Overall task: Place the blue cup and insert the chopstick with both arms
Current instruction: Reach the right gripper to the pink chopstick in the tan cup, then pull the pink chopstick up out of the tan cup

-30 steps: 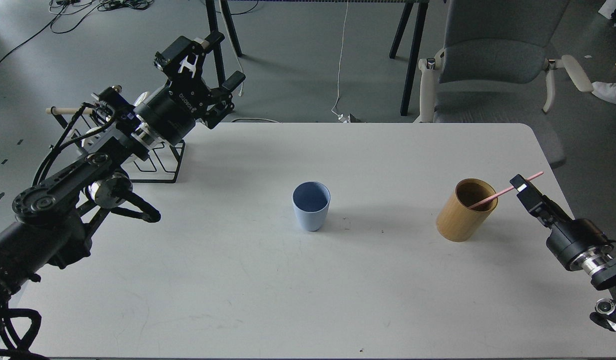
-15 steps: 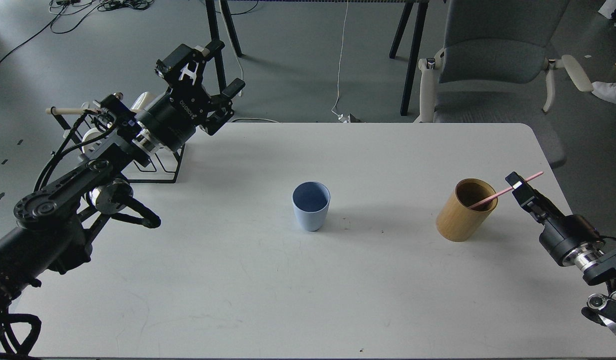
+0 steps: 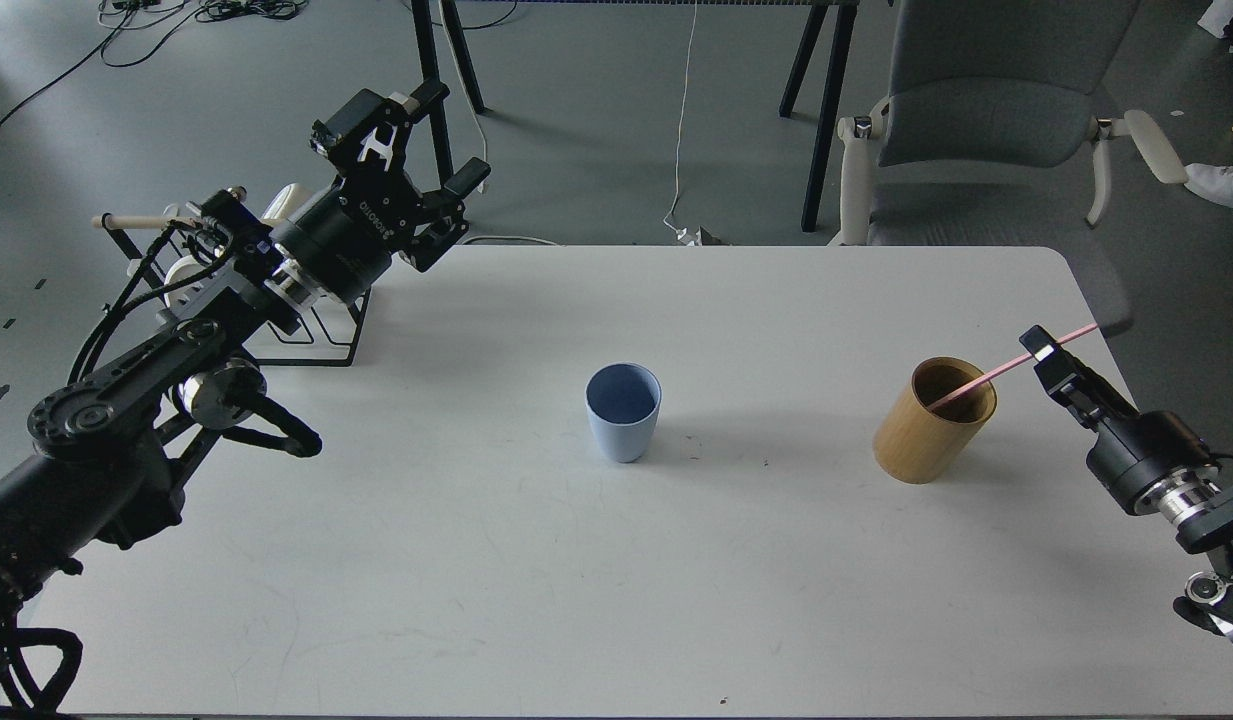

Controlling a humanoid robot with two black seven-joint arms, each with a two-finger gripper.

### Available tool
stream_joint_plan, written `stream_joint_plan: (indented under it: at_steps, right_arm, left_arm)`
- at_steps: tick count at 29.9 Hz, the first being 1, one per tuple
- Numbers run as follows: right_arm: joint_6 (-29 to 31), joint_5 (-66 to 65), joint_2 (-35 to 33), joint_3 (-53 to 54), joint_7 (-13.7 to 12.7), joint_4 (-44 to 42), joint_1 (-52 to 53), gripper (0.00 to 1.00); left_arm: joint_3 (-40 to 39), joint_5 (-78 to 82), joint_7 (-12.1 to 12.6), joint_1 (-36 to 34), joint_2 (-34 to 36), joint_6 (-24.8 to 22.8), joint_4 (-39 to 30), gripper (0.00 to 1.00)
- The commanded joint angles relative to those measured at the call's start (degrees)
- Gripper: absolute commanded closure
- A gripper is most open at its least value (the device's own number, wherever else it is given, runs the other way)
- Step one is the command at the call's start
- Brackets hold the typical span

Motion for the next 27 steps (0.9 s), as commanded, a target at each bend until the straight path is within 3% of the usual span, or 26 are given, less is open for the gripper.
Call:
stream_joint_plan:
  at_steps: [1,11,15,22,27]
  right_arm:
    - [0.00,0.53,-4.78,1.21,0.00,5.34,0.06,1.00]
    - [0.00,0.80,-20.33,6.12,0.00,18.00,-0.03,1.00]
    - [0.00,0.80,-22.36,9.03,0.00,19.94,1.98,1.00]
    - [0.00,-4.02,-13.68,4.30,0.00,17.22,13.39,1.00]
    - [0.00,-8.34,-4.19,-10.97,0.00,9.58,28.06,1.00]
  left_arm:
    - [0.00,0.00,0.00,0.00,-0.16,0.00,0.40,0.13]
    - [0.09,0.00,0.00,0.35,-1.22,0.00,1.10,0.12]
    - [0.18,0.00,0.00,0.88,-1.57,0.00,2.68,0.11]
    - [0.27,0.00,0.00,2.46,-3.76,0.00,5.76,0.11]
    - [0.18,-0.09,0.00,3.78,-3.94,0.00,5.85,0.11]
